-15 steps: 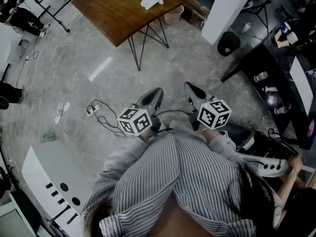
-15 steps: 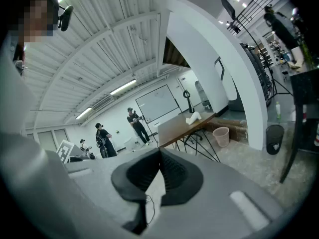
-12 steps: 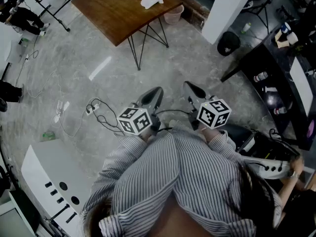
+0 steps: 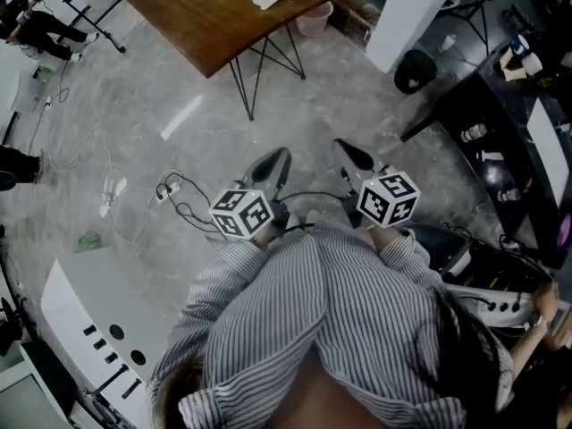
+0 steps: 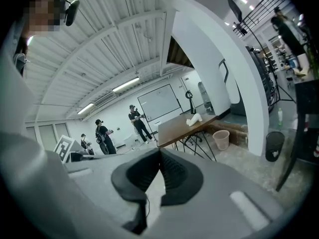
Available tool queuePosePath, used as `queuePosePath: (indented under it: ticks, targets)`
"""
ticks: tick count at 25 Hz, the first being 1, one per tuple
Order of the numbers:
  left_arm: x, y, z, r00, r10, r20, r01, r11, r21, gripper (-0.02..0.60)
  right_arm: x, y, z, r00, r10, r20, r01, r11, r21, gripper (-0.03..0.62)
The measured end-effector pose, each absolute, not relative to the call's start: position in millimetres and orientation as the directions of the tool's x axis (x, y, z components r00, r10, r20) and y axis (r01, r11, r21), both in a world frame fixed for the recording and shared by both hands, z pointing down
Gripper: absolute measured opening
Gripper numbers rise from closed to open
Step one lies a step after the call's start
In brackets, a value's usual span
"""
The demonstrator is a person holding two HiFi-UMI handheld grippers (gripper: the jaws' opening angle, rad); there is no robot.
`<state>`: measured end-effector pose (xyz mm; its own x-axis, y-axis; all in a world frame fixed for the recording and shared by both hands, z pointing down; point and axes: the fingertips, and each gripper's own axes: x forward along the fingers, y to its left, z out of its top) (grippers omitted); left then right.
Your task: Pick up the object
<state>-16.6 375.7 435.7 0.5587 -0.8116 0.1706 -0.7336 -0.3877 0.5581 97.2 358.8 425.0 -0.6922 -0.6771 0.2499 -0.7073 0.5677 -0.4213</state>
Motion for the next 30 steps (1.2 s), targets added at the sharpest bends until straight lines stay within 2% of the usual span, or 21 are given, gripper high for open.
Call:
queuePosePath:
  ticks: [7, 12, 16, 21, 30]
  targets:
    - [-23, 374, 446, 0.463, -0.868, 0.178, -0.775, -0.299, 0.556, 0.005, 128, 349, 433, -0.678, -0.7, 0.223, -0.7, 0.522, -0.488, 0.002]
    - [-16, 369, 458, 0.461, -0.865, 0.197, -0.767, -0.278, 0.578, 0.005, 125, 343, 448, -0.698, -0.676, 0.237, -0.681, 0.524, -0.511, 0.002]
    - [-17, 332, 455, 0.471, -0.869, 0.153, -0.754, -0.306, 0.582, 0.005, 125, 312, 451, -0.707, -0.67, 0.226, -0.667, 0.526, -0.527, 0.002]
    - [-26, 239, 452, 0.504, -0.856, 0.112, -0.743, -0.365, 0.561, 0.005, 121, 228, 454, -0.686, -0.701, 0.195, -0.668, 0.5, -0.551, 0.002]
    - [-94, 8, 416, 0.525, -0.846, 0.087, -0.76, -0.42, 0.496, 0.006, 66, 2, 409, -0.644, -0.761, 0.077, -0.663, 0.505, -0.552, 0.002]
